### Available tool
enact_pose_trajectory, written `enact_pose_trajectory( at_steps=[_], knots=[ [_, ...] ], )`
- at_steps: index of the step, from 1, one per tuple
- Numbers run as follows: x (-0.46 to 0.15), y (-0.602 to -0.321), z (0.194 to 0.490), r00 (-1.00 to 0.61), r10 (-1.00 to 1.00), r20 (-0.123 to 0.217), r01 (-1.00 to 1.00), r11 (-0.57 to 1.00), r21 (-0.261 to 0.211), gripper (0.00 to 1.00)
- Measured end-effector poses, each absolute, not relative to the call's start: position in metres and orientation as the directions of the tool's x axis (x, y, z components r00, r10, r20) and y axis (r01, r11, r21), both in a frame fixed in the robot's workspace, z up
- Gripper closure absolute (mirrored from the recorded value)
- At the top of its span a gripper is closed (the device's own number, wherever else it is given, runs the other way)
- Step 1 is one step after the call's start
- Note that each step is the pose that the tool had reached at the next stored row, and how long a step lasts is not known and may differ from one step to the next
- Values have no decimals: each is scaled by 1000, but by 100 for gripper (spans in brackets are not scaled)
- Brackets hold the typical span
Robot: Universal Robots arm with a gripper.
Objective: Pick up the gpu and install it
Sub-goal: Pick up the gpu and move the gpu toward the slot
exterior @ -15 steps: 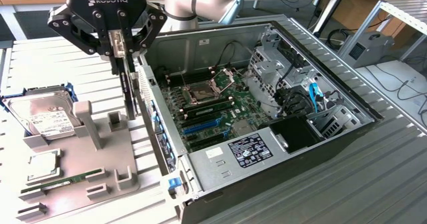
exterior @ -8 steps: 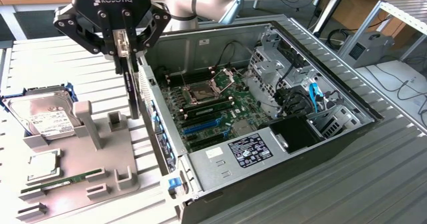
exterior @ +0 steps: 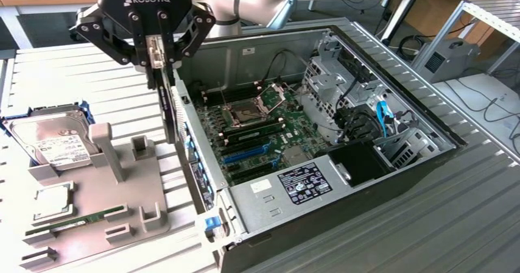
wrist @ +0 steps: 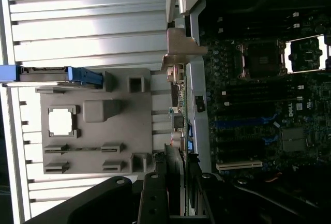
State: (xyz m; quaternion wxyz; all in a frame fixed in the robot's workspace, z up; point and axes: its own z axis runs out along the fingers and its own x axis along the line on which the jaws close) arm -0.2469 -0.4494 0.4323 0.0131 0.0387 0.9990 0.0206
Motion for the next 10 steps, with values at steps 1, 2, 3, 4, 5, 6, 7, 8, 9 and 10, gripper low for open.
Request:
enact_pose_trajectory(
  at_steps=[1,2,3,4,5,6,7,8,9,10],
  knots=[
    [-246,-449,432,-997,78,-25,77,996,42,73],
    [-245,-449,432,-997,78,-25,77,996,42,73],
    [-245,-449,432,-997,78,-25,77,996,42,73],
    [-244,-449,432,-997,78,-25,77,996,42,73],
    [-243,-449,432,-997,78,-25,77,996,42,73],
    [-242,-449,432,-997,78,-25,77,996,42,73],
    [-241,-449,432,-997,78,-25,77,996,42,73],
    [-240,-449,432,-997,78,-25,77,996,42,73],
    [-239,-449,432,-997,78,-25,77,996,42,73],
    [-238,-449,432,-997,78,-25,77,996,42,73]
  ],
)
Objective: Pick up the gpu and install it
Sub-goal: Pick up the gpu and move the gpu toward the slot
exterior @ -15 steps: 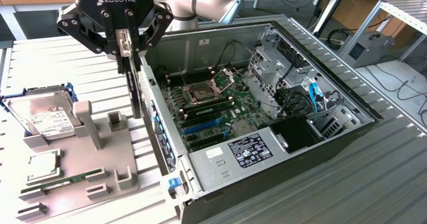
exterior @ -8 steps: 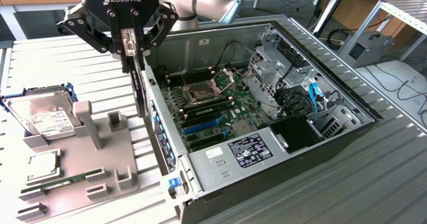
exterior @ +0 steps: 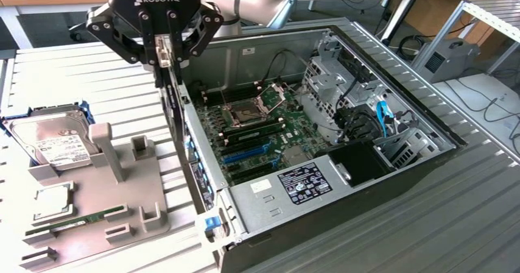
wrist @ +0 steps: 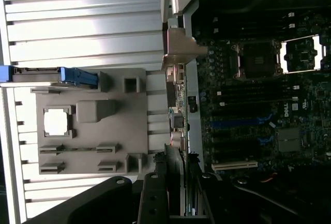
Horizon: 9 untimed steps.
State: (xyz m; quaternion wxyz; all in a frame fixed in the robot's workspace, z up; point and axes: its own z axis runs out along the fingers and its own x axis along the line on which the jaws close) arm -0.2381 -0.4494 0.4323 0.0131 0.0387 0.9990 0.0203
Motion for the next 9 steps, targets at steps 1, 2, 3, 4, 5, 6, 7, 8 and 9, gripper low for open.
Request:
enact_pose_trajectory(
  at_steps=[1,2,3,4,5,6,7,8,9],
  knots=[
    [-237,-449,432,-997,78,-25,77,996,41,73],
    [-236,-449,432,-997,78,-25,77,996,41,73],
    [-236,-449,432,-997,78,-25,77,996,41,73],
    [-235,-449,432,-997,78,-25,77,996,41,73],
    [-234,-449,432,-997,78,-25,77,996,41,73],
    [-234,-449,432,-997,78,-25,77,996,41,73],
    [-233,-449,432,-997,78,-25,77,996,41,73],
    [-233,-449,432,-997,78,-25,77,996,41,73],
    [-232,-449,432,-997,78,-25,77,996,41,73]
  ],
)
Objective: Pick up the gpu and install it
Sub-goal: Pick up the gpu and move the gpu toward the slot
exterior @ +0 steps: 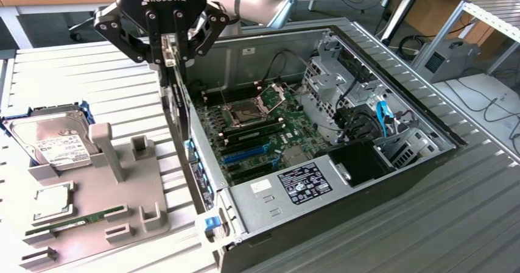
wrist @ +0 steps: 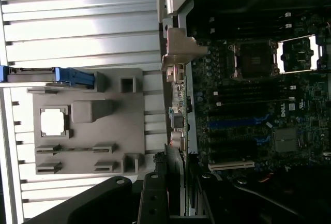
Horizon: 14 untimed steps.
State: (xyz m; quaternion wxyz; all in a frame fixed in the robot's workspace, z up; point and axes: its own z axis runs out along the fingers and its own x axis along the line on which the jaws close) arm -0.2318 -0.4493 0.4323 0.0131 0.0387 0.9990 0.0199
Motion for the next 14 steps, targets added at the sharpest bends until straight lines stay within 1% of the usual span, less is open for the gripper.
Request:
enact_pose_trajectory(
  at_steps=[14],
  knots=[
    [-221,-449,432,-997,78,-25,77,996,40,73]
  ],
)
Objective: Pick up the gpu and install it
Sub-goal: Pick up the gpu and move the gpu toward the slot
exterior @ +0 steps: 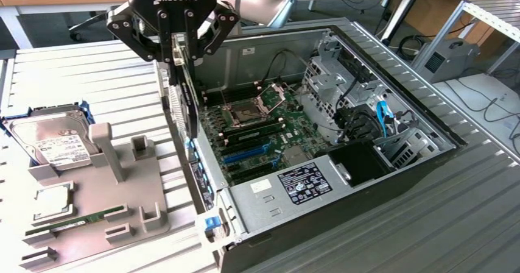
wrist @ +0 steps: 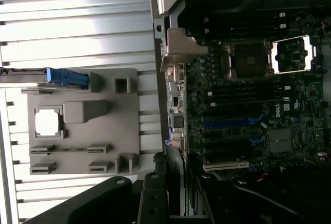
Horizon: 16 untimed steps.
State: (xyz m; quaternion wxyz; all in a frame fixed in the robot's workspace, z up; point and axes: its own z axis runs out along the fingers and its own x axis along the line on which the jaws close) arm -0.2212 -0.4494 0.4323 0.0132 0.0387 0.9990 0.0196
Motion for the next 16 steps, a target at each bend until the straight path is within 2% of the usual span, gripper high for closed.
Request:
enact_pose_trajectory(
  at_steps=[16],
  knots=[
    [-212,-449,432,-997,78,-25,77,996,40,73]
  ],
)
